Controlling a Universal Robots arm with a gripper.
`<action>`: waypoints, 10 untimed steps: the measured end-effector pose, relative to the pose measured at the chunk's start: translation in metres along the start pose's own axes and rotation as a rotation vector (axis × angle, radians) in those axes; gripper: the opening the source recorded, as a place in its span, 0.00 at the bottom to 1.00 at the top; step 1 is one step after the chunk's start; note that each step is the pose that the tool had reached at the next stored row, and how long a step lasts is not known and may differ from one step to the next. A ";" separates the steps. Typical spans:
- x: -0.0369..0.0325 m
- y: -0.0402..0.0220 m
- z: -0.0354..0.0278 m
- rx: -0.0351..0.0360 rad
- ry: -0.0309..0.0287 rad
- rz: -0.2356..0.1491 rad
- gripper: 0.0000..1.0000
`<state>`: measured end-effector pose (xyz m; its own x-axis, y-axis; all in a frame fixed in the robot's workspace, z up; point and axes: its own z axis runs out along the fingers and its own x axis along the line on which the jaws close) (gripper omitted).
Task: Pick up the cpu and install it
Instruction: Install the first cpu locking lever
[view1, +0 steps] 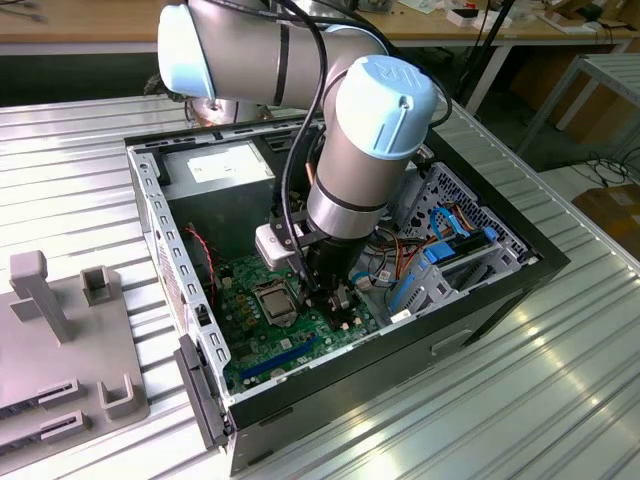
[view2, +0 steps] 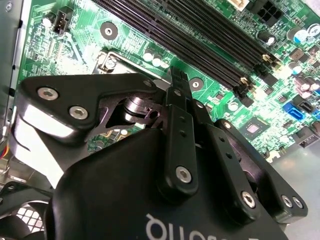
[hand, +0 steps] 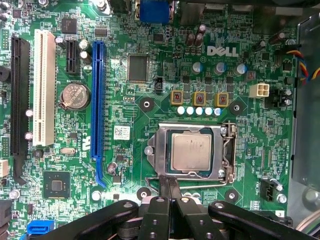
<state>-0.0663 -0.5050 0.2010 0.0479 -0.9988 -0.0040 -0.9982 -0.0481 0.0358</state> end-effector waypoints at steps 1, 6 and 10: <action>0.0000 -0.0003 0.0002 0.0000 0.0000 0.000 0.11; 0.0001 -0.0012 0.0013 0.0001 -0.0001 -0.001 0.11; 0.0000 -0.0013 0.0015 0.0001 -0.0001 -0.002 0.11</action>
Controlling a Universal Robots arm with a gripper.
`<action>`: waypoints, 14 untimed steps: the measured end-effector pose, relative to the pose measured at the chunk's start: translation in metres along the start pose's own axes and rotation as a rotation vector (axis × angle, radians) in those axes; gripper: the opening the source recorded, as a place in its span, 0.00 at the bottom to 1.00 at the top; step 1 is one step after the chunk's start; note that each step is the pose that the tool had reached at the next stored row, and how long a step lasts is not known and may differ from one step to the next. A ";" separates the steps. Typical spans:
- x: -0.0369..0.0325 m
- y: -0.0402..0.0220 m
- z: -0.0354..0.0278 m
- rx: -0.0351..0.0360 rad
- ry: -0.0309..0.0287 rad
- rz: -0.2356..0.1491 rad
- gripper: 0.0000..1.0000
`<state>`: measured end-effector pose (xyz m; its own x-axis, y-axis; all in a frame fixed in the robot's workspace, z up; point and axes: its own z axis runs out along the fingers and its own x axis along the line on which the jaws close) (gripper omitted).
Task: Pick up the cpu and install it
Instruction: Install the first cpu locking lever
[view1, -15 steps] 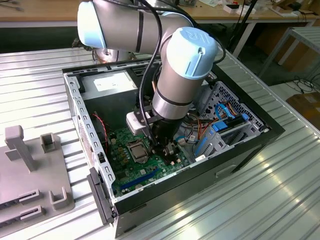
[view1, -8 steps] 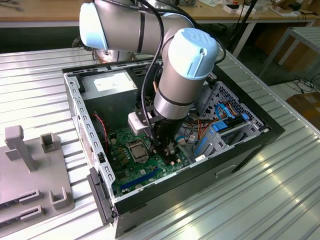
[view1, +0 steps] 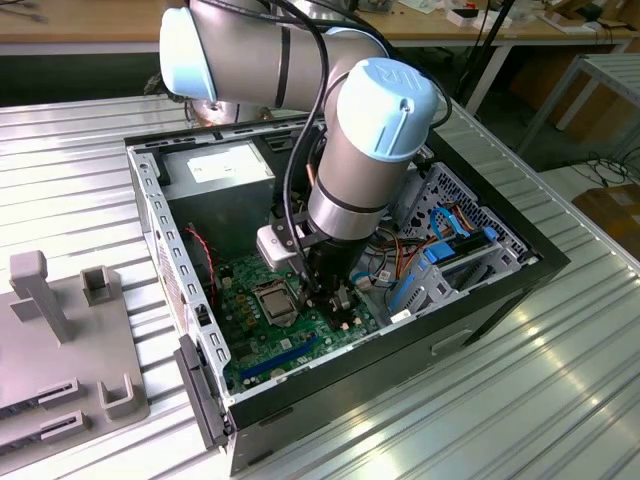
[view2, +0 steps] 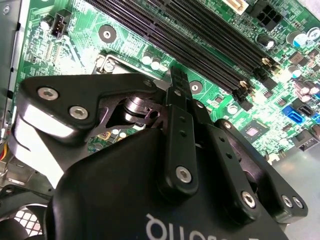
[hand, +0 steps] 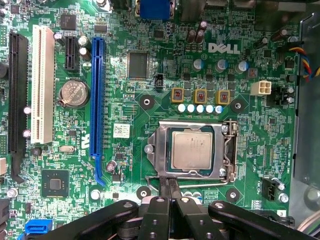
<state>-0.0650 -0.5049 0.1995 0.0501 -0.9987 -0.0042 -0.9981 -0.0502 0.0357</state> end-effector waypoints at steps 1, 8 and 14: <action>0.0000 0.0000 0.0000 0.0000 0.0000 0.000 0.11; 0.0000 0.0005 -0.0083 0.0000 0.0000 0.000 0.11; -0.0001 0.0008 -0.0158 0.0001 0.0000 0.000 0.11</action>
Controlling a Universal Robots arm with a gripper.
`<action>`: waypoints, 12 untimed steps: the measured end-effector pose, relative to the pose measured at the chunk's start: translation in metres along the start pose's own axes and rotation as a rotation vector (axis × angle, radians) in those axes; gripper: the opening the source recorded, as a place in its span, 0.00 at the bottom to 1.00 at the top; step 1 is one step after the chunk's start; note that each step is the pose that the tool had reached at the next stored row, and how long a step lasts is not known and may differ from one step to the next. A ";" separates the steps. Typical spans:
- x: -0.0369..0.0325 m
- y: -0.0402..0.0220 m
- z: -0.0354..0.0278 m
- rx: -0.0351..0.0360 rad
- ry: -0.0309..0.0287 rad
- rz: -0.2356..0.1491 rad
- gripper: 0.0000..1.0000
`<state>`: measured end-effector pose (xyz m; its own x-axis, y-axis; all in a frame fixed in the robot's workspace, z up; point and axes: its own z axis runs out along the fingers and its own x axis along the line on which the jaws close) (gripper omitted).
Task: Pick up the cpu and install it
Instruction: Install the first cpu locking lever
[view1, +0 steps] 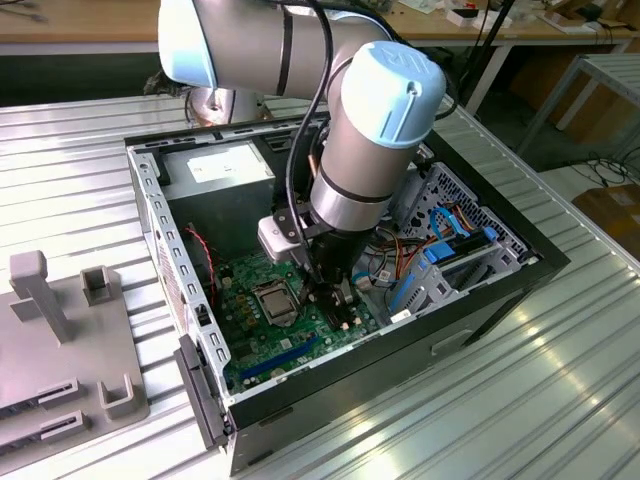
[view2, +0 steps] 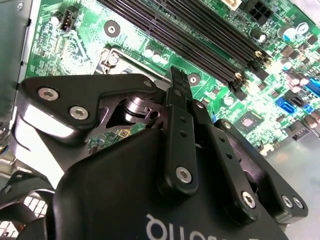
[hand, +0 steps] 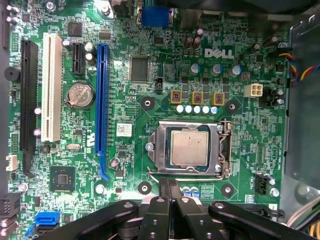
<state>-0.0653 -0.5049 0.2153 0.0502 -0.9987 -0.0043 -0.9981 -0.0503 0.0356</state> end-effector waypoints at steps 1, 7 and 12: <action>0.0000 0.0001 -0.0015 -0.0001 0.0001 0.000 0.11; -0.0014 0.0032 -0.0032 -0.0001 -0.0001 0.000 0.11; -0.0030 0.0117 -0.0032 -0.0001 0.0002 0.000 0.11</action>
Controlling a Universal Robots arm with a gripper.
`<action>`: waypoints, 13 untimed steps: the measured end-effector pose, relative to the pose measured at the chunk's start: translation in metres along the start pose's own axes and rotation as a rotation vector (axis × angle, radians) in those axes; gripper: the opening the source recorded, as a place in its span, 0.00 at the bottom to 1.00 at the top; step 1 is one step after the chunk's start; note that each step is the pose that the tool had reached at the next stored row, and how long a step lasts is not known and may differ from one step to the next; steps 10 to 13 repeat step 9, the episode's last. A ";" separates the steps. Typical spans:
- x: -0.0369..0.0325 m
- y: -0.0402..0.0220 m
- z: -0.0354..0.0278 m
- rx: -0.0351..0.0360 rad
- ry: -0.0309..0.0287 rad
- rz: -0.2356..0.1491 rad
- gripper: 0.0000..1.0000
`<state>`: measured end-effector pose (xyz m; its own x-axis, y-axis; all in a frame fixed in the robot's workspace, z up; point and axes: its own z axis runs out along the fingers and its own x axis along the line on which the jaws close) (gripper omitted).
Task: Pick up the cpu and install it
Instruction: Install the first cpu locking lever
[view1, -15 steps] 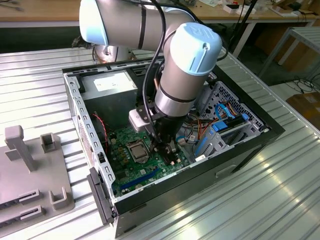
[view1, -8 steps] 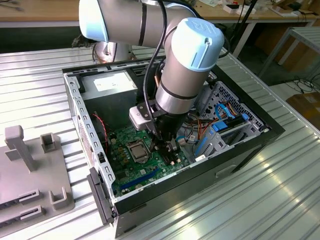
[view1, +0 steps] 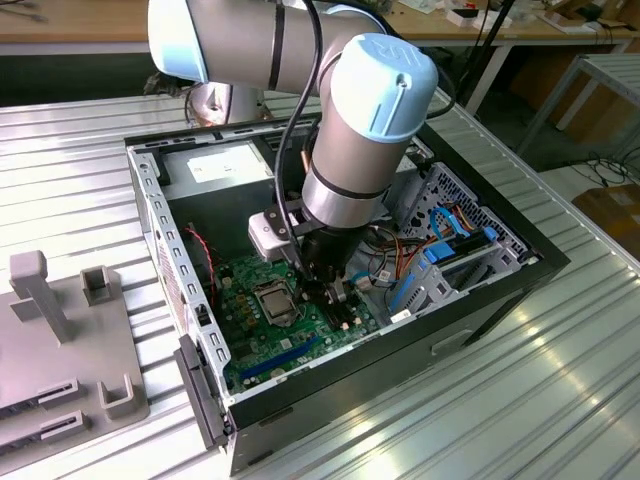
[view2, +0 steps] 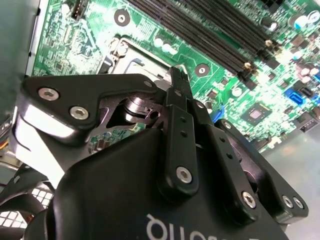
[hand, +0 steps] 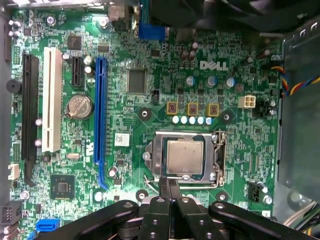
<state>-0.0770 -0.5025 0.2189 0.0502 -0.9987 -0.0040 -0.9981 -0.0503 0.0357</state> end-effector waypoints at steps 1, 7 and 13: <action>-0.0001 0.0014 -0.0001 0.0000 -0.0001 0.000 0.11; -0.0002 0.0026 -0.0020 0.0002 -0.0002 0.000 0.11; -0.0001 0.0027 -0.0021 0.0002 -0.0002 0.000 0.11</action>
